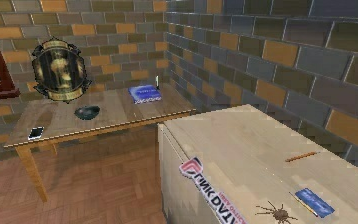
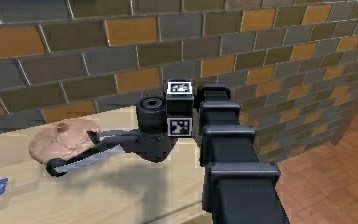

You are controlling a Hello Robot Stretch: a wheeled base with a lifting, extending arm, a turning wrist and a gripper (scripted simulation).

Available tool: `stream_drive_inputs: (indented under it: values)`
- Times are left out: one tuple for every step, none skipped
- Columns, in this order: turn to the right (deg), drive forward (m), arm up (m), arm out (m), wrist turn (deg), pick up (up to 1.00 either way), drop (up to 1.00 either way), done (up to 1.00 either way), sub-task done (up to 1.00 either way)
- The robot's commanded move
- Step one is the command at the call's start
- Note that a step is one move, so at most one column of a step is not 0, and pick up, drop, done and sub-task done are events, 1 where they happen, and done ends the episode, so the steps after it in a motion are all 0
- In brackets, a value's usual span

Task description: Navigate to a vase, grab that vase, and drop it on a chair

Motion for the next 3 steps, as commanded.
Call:
stream_drive_inputs:
  values:
    - [0.0,0.0,0.0,0.0,-45.0,0.0,0.0,0.0,0.0]
    - [0.0,0.0,0.0,0.0,-18.0,0.0,0.0,0.0,0.0]
    - [0.0,0.0,0.0,-0.12,0.0,0.0,0.0,0.0,0.0]
